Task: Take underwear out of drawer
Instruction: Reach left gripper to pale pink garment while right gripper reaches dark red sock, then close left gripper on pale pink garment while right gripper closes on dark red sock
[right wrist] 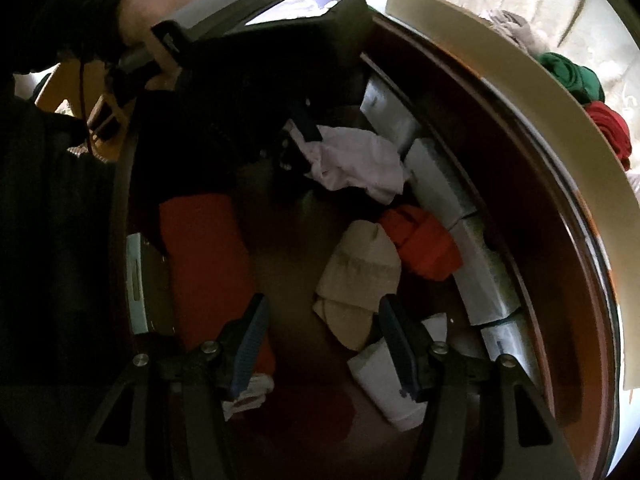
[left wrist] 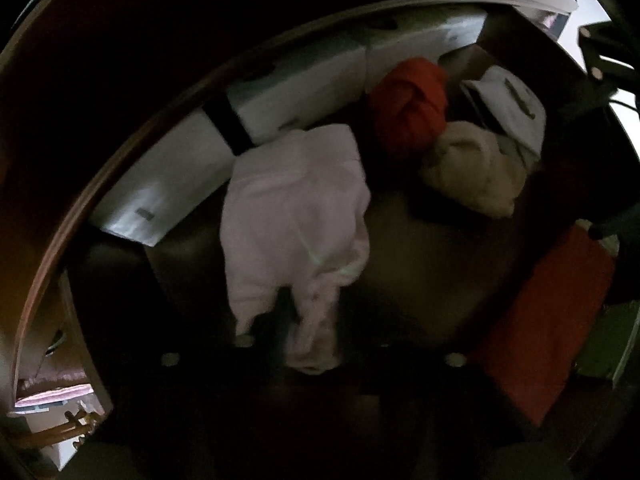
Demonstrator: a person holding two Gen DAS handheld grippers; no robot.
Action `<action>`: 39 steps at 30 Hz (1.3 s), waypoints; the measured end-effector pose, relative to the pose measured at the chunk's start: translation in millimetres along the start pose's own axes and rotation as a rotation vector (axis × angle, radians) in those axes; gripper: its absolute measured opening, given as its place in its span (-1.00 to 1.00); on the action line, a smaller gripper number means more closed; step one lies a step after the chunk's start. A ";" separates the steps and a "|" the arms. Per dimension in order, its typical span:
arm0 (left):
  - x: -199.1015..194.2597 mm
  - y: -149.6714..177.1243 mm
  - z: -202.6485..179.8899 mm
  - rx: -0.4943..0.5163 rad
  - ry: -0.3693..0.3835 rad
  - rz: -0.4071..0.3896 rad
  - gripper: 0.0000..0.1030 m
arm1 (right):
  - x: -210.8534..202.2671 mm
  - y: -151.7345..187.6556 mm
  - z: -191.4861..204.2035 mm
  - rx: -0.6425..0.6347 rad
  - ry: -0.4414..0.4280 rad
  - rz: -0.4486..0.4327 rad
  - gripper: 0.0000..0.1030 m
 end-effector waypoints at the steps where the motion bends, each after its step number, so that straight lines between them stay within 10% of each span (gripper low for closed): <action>1: -1.6 2.8 1.9 0.003 -0.004 0.003 -0.70 | 1.1 0.4 0.3 -0.002 -0.011 0.005 0.15; 12: -1.8 8.7 -14.2 0.024 0.046 0.050 -0.70 | 12.1 6.3 13.9 -0.056 -0.188 0.064 0.15; 26: -18.0 -1.3 -6.6 0.014 0.045 0.012 0.13 | 46.1 -10.2 23.4 -0.081 -0.398 0.183 0.15; 39: -9.8 -15.8 6.4 -0.001 0.054 0.037 0.17 | 71.2 -26.0 19.8 -0.101 -0.526 0.255 0.15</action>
Point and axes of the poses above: each gripper's, at about its wrist camera, not at the fingertips, and x roughly the way its jaws point, z to its left, y to its underside, the point moved 5 cm from there along x, roughly the way its jaws point, and after that the axes turned 10 degrees about y, right-handed, at the moved point
